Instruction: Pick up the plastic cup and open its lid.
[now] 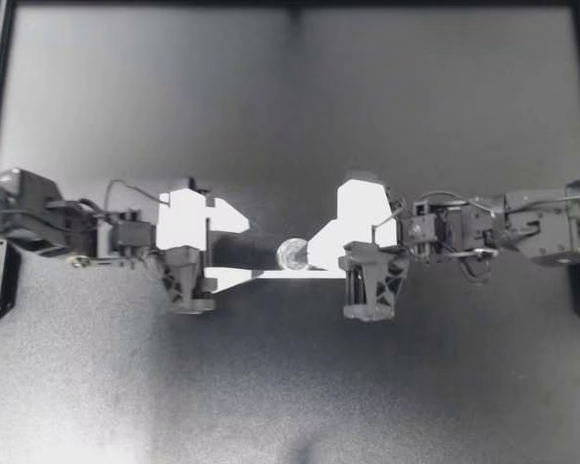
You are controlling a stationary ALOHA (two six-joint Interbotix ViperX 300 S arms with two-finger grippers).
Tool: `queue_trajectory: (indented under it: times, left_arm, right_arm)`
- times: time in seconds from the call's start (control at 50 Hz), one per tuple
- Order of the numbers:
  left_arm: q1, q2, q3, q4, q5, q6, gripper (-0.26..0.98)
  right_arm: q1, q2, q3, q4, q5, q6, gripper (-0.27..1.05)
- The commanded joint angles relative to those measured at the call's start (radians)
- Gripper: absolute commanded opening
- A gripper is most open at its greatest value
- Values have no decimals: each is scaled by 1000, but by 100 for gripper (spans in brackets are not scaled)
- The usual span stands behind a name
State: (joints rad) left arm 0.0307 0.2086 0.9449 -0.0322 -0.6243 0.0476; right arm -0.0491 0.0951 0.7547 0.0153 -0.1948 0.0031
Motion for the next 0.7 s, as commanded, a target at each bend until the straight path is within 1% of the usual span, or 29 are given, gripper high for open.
queue_trajectory:
  times: [0.0, 0.22, 0.68]
  left_arm:
    - [-2, 8, -26, 2, -18, 3, 63]
    - [-2, 54, -61, 2, -37, 3, 63]
    - [-2, 110, -115, 2, -41, 0, 62]
  right_arm:
    - [-15, -6, -20, 2, -3, 2, -19]
    - [-21, 6, -23, 0, 0, 3, -19]
    - [-21, 32, -26, 2, 20, 5, -19]
